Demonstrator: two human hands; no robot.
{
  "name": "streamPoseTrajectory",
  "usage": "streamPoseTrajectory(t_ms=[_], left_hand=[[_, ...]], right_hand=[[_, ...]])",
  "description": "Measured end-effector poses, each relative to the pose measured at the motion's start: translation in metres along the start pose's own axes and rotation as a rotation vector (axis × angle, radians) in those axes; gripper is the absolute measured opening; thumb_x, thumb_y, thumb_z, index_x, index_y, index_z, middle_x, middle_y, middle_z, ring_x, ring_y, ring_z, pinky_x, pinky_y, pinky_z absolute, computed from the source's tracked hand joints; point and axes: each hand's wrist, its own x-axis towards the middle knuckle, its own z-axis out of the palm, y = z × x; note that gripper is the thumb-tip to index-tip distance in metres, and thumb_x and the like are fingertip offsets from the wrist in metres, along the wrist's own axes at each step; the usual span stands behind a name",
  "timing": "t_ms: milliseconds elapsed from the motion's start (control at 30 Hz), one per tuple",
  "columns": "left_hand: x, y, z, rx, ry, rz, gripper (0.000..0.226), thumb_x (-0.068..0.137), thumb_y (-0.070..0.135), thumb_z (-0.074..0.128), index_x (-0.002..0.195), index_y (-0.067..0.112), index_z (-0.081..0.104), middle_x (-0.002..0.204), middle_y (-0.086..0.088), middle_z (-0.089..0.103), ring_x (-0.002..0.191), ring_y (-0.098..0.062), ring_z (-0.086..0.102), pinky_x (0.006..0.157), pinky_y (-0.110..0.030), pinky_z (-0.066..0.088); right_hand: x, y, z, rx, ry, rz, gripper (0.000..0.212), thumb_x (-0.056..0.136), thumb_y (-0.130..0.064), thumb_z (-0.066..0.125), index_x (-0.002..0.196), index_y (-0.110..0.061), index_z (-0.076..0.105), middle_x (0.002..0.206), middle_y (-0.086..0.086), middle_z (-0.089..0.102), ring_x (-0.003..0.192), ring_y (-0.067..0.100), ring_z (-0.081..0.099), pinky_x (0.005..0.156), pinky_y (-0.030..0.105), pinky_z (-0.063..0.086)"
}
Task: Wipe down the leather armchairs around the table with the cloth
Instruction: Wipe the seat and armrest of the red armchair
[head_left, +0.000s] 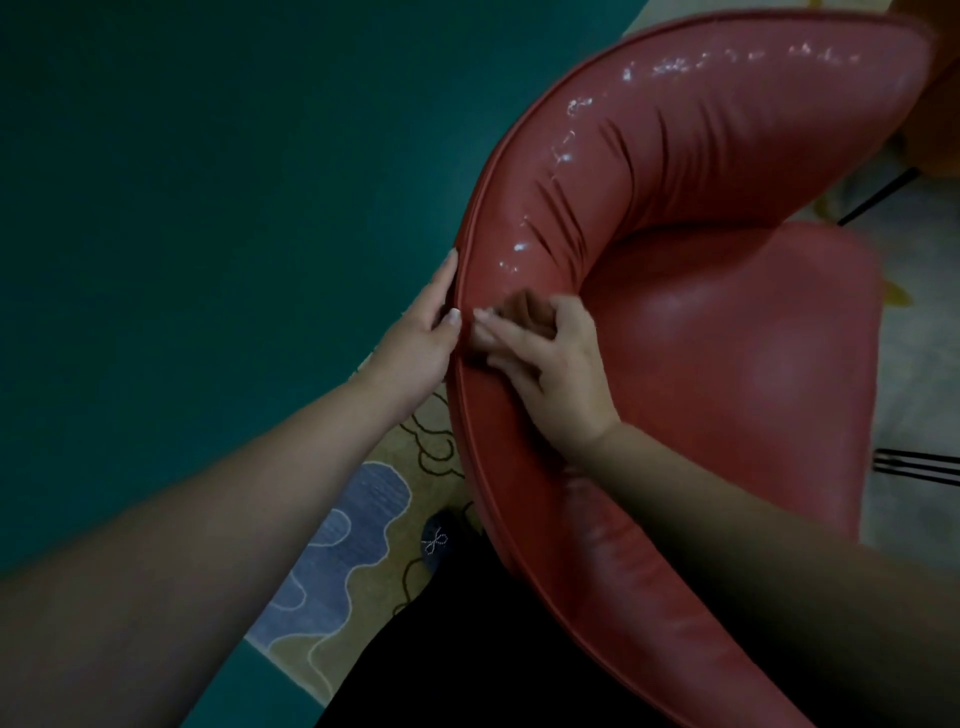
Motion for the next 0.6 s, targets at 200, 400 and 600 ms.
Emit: streamPoseTrajectory(t_ms=[200, 400, 600], left_hand=[[0.002, -0.001, 0.032, 0.007, 0.291, 0.080, 0.049, 0.103, 0.016, 0.034, 0.150, 0.030, 0.027, 0.153, 0.007, 0.032, 0.135, 0.001, 0.030, 0.102, -0.001, 0.019], [0.005, -0.003, 0.057, 0.093, 0.566, 0.049, 0.047, 0.102, 0.021, 0.034, 0.146, 0.039, 0.033, 0.149, 0.010, 0.040, 0.130, -0.002, 0.037, 0.083, 0.012, 0.016], [0.008, -0.005, 0.060, 0.274, 0.597, 0.061, 0.049, 0.102, 0.027, 0.034, 0.148, 0.043, 0.024, 0.130, 0.000, 0.059, 0.107, -0.023, 0.060, 0.067, -0.004, 0.032]], right_hand=[[0.019, 0.008, 0.004, 0.081, 0.098, 0.083, 0.038, 0.088, -0.019, 0.066, 0.126, -0.022, 0.064, 0.112, 0.015, 0.052, 0.107, 0.028, 0.054, 0.098, 0.041, 0.046], [-0.032, 0.016, -0.007, 0.096, 0.030, 0.027, 0.040, 0.090, -0.031, 0.060, 0.130, -0.030, 0.056, 0.111, 0.001, 0.042, 0.104, 0.017, 0.049, 0.096, 0.032, 0.045], [0.057, 0.028, 0.007, 0.054, 0.166, 0.059, 0.036, 0.090, -0.025, 0.066, 0.125, -0.025, 0.064, 0.112, 0.016, 0.052, 0.105, 0.031, 0.054, 0.096, 0.044, 0.045]])
